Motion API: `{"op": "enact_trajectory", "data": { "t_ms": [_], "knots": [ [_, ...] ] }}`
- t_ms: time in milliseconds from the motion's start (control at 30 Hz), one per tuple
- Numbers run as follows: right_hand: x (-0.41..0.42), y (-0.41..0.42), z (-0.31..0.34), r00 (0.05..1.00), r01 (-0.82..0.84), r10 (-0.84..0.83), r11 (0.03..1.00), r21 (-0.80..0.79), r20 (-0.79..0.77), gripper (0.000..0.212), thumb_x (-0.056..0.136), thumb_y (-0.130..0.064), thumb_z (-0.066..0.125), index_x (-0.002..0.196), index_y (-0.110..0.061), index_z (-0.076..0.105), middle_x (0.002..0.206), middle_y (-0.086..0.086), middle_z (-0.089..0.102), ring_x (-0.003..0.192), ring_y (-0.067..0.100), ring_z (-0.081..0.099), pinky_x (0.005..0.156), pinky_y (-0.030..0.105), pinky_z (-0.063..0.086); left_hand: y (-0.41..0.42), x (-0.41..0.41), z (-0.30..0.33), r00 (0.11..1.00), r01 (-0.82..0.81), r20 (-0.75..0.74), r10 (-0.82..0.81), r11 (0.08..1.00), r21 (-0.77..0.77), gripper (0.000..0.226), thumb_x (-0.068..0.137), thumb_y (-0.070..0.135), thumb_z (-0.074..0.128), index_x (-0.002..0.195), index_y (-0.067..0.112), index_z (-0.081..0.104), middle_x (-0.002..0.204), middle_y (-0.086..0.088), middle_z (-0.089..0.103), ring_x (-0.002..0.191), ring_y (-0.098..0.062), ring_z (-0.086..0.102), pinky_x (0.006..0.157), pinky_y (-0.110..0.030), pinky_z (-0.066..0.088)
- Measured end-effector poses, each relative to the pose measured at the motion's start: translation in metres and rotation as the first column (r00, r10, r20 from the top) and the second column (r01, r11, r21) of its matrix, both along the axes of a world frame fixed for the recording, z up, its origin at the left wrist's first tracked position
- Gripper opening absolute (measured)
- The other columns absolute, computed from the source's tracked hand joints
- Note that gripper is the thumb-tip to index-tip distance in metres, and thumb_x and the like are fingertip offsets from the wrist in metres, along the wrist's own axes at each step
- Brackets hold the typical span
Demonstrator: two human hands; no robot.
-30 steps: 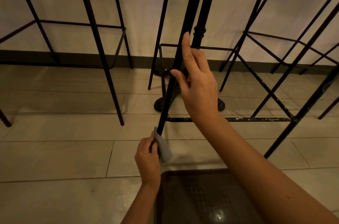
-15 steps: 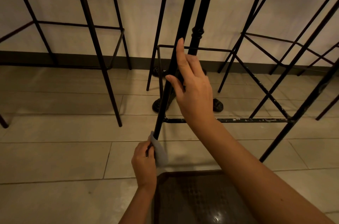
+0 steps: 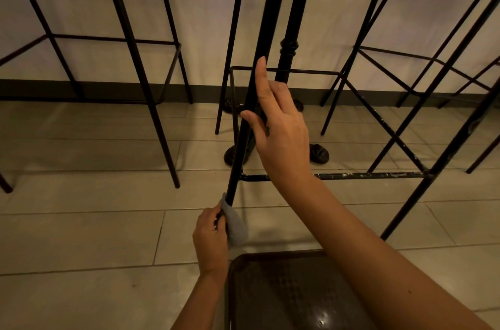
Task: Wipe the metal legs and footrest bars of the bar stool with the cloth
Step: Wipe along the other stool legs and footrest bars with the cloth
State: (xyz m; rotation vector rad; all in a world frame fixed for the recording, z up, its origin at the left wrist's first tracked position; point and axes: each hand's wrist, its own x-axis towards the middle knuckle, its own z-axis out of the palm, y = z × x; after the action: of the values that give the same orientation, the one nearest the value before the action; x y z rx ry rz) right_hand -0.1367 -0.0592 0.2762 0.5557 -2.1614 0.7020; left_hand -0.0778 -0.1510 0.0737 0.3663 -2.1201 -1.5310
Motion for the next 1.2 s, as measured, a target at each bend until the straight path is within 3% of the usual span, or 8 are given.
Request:
{"op": "enact_trajectory", "data": {
  "t_ms": [167,267,367,633,867,967,1033,1200],
  "knots": [
    [-0.001,0.000,-0.001,1.000,-0.006,0.006,1.000,-0.012,-0.004,0.071,0.084,-0.014,0.064,0.143,-0.012,0.025,0.108,0.005,0.055,0.080,0.014,0.052,0.063,0.041,0.052,-0.004,0.002,0.008,0.999,0.051,0.018,-0.052,0.999,0.010,0.021,0.089,0.003,0.053,0.105,0.008,0.064,0.089,-0.002,0.061,0.083,-0.014,0.062,0.071,-0.022,0.053],
    [-0.002,0.000,-0.002,1.000,-0.011,0.011,1.000,-0.019,-0.006,0.071,0.085,-0.015,0.063,0.143,-0.013,0.024,0.109,0.005,0.054,0.081,0.013,0.051,0.063,0.040,0.053,-0.001,0.005,0.018,0.995,0.099,-0.024,-0.099,0.995,0.014,0.023,0.092,0.012,0.048,0.112,0.011,0.060,0.094,-0.002,0.058,0.085,-0.012,0.060,0.070,-0.017,0.050],
    [-0.002,0.000,-0.003,1.000,-0.013,0.013,1.000,-0.016,-0.009,0.071,0.085,-0.015,0.063,0.143,-0.013,0.024,0.109,0.005,0.054,0.082,0.012,0.051,0.063,0.040,0.053,0.005,0.008,0.029,0.991,0.133,-0.048,-0.128,0.984,0.116,0.029,0.088,0.029,0.049,0.104,0.008,0.061,0.094,-0.004,0.056,0.086,-0.013,0.059,0.069,-0.011,0.048],
    [-0.001,0.000,-0.003,1.000,-0.005,0.005,1.000,-0.004,-0.002,0.069,0.085,-0.016,0.062,0.143,-0.011,0.025,0.109,0.005,0.054,0.083,0.013,0.052,0.065,0.040,0.052,0.003,0.000,0.021,0.999,0.052,0.005,-0.053,0.995,0.079,0.003,0.085,0.011,0.060,0.086,0.011,0.063,0.081,0.001,0.058,0.077,-0.011,0.059,0.066,-0.008,0.046],
    [0.009,0.011,-0.009,0.999,-0.026,0.025,0.999,0.031,0.027,0.070,0.088,-0.019,0.059,0.145,-0.021,0.018,0.117,0.003,0.048,0.087,0.012,0.053,0.068,0.041,0.053,-0.005,0.006,0.019,0.996,0.034,0.083,-0.031,0.999,-0.029,0.005,0.083,0.007,0.064,0.085,0.011,0.062,0.077,0.002,0.058,0.073,-0.009,0.057,0.065,-0.018,0.048],
    [0.029,0.031,-0.034,0.992,-0.033,0.029,0.999,0.036,0.123,0.068,0.091,-0.026,0.052,0.145,-0.027,0.011,0.117,-0.004,0.040,0.079,0.006,0.049,0.061,0.031,0.052,0.004,0.017,0.035,1.000,0.000,0.025,0.000,1.000,-0.011,0.006,0.082,0.007,0.065,0.083,0.012,0.061,0.076,0.006,0.057,0.071,-0.005,0.057,0.066,-0.009,0.047],
    [0.045,0.044,-0.056,0.969,-0.059,0.045,0.997,0.049,0.244,0.062,0.091,-0.032,0.047,0.145,-0.028,0.017,0.116,-0.004,0.042,0.071,0.003,0.047,0.059,0.028,0.052,0.012,0.022,0.049,1.000,0.007,-0.018,-0.006,0.997,0.072,0.008,0.082,0.008,0.065,0.084,0.014,0.061,0.079,0.006,0.058,0.075,-0.003,0.058,0.069,-0.012,0.049],
    [0.067,0.058,-0.076,0.804,-0.223,0.096,0.964,0.147,0.587,0.059,0.090,-0.033,0.054,0.141,-0.035,0.025,0.127,-0.009,0.044,0.079,-0.002,0.040,0.085,0.021,0.045,0.027,0.021,0.087,0.993,0.002,-0.119,0.024,0.978,0.207,0.010,0.082,0.009,0.065,0.091,0.013,0.064,0.085,0.000,0.063,0.080,-0.002,0.059,0.070,-0.010,0.048]
  ]
}}
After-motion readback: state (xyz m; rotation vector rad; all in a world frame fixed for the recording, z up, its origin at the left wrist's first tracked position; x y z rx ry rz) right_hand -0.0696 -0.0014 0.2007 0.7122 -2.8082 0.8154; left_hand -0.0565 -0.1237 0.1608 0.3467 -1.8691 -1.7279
